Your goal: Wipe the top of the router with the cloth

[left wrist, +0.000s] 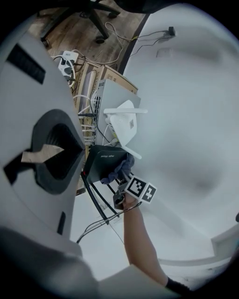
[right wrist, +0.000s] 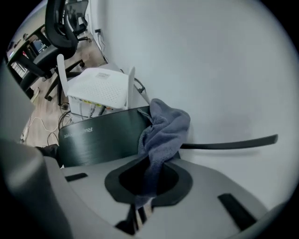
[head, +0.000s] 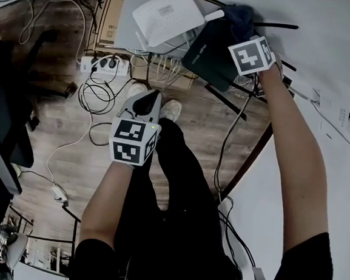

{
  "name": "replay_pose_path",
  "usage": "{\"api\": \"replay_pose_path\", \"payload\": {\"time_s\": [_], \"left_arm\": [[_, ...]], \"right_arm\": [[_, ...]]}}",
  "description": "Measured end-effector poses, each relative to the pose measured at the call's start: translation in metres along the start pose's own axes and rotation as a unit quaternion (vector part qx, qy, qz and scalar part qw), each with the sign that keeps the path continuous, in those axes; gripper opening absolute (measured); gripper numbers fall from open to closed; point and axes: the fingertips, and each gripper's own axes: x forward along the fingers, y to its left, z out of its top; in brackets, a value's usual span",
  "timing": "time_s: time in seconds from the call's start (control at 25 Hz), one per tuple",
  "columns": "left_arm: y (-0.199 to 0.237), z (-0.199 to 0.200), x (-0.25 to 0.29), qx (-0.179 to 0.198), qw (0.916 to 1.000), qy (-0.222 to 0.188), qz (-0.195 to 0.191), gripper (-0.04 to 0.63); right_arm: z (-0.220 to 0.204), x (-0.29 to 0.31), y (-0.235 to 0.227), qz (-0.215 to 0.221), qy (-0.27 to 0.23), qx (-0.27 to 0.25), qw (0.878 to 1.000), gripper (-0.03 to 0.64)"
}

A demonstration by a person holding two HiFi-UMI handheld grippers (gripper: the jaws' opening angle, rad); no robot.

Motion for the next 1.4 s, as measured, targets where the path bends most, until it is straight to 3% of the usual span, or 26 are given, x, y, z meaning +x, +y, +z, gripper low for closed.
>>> {"api": "replay_pose_path", "payload": {"time_s": [0.28, 0.4, 0.48, 0.64, 0.72, 0.88, 1.04, 1.2, 1.4], "left_arm": [[-0.012, 0.045, -0.029, 0.004, 0.9989, -0.041, 0.021, -0.003], [-0.028, 0.079, -0.051, 0.014, 0.9973, -0.067, 0.027, -0.003], [-0.042, 0.103, -0.072, 0.028, 0.9958, -0.081, 0.030, -0.003], [-0.088, 0.146, -0.132, 0.052, 0.9913, -0.115, 0.035, -0.003], [-0.113, 0.167, -0.167, 0.075, 0.9872, -0.136, 0.037, -0.003], [-0.146, 0.223, -0.234, 0.132, 0.9733, -0.183, 0.039, -0.003], [-0.183, 0.269, -0.303, 0.165, 0.9588, -0.227, 0.046, -0.003], [-0.230, 0.293, -0.369, 0.197, 0.9454, -0.256, 0.045, -0.003], [-0.275, 0.345, -0.431, 0.261, 0.9157, -0.303, 0.043, -0.003]], "right_arm": [[0.009, -0.093, 0.008, 0.013, -0.118, 0.050, 0.992, 0.014], [-0.003, -0.153, 0.004, 0.001, -0.178, 0.113, 0.977, 0.014], [-0.012, -0.199, 0.001, -0.010, -0.218, 0.167, 0.961, 0.014], [-0.025, -0.303, 0.006, -0.009, -0.317, 0.235, 0.919, 0.014], [-0.032, -0.355, 0.004, -0.013, -0.367, 0.263, 0.892, 0.014], [-0.040, -0.457, -0.014, -0.054, -0.469, 0.325, 0.820, 0.014], [-0.057, -0.543, -0.029, -0.079, -0.546, 0.366, 0.749, 0.014], [-0.080, -0.623, -0.033, -0.116, -0.594, 0.358, 0.711, 0.014], [-0.092, -0.694, -0.048, -0.164, -0.636, 0.356, 0.665, 0.014]]}}
